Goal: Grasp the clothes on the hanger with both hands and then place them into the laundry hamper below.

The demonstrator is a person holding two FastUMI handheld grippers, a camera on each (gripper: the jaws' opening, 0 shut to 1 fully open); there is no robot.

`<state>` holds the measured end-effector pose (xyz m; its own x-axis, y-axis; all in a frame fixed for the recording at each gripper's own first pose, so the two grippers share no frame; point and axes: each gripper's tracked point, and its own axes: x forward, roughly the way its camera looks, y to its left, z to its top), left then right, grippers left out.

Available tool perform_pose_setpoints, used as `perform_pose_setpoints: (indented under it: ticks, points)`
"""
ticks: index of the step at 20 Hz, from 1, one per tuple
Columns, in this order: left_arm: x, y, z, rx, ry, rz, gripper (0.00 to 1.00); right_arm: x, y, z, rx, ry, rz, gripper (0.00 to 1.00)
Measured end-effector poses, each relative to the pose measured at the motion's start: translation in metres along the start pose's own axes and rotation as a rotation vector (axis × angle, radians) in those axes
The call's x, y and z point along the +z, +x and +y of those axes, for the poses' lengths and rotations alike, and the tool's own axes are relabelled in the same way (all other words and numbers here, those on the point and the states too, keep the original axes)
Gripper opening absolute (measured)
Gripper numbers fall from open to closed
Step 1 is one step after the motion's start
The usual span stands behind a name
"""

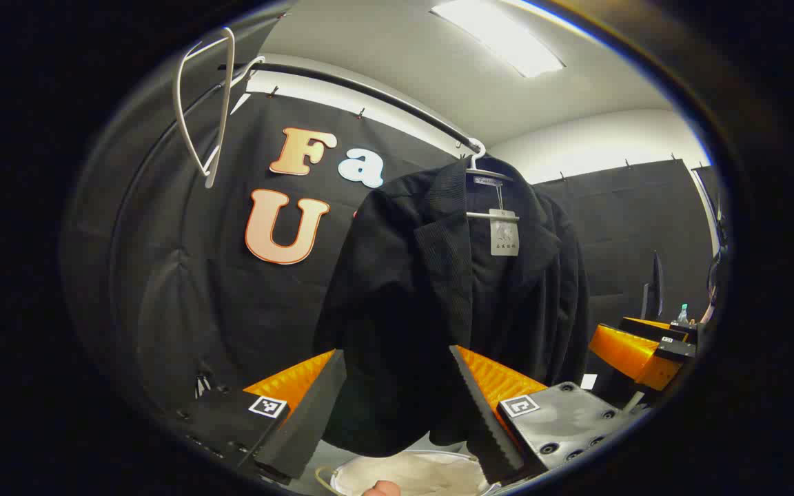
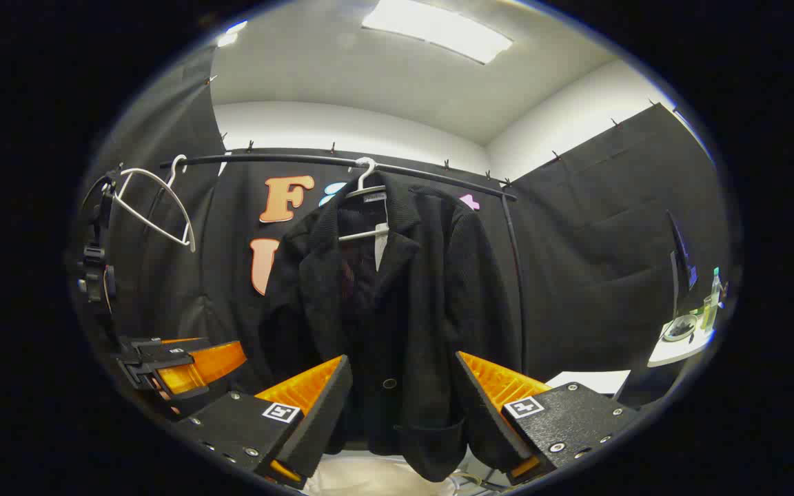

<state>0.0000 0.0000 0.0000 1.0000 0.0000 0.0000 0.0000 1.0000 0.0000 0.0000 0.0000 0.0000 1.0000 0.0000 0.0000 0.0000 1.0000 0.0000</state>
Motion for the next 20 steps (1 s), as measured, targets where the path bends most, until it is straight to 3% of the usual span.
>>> perform_pose_setpoints:
  ticks: [2,6,12,14,16,20]
  points:
    - [0.002,-0.002,-0.002,-0.014,0.0,0.006,0.93,0.005,-0.003,-0.006,-0.02,0.005,-0.002,0.87]
    - [0.012,-0.004,0.0,0.002,0.046,-0.002,0.99,0.011,-0.007,-0.019,-0.04,0.019,-0.002,0.92]
    - [0.012,0.0,-0.014,-0.012,0.028,0.009,0.96,0.011,0.0,-0.024,-0.035,0.023,0.01,0.92]
    - [0.014,0.005,-0.011,-0.008,0.032,0.004,1.0,0.012,0.004,-0.025,-0.036,0.02,0.008,0.92]
    - [0.011,0.006,-0.015,-0.017,0.03,0.012,0.93,0.013,0.006,-0.021,-0.032,0.028,0.005,0.92]
    - [0.008,0.012,-0.012,-0.018,0.018,0.02,0.97,0.014,0.012,-0.011,-0.016,0.036,0.001,0.92]
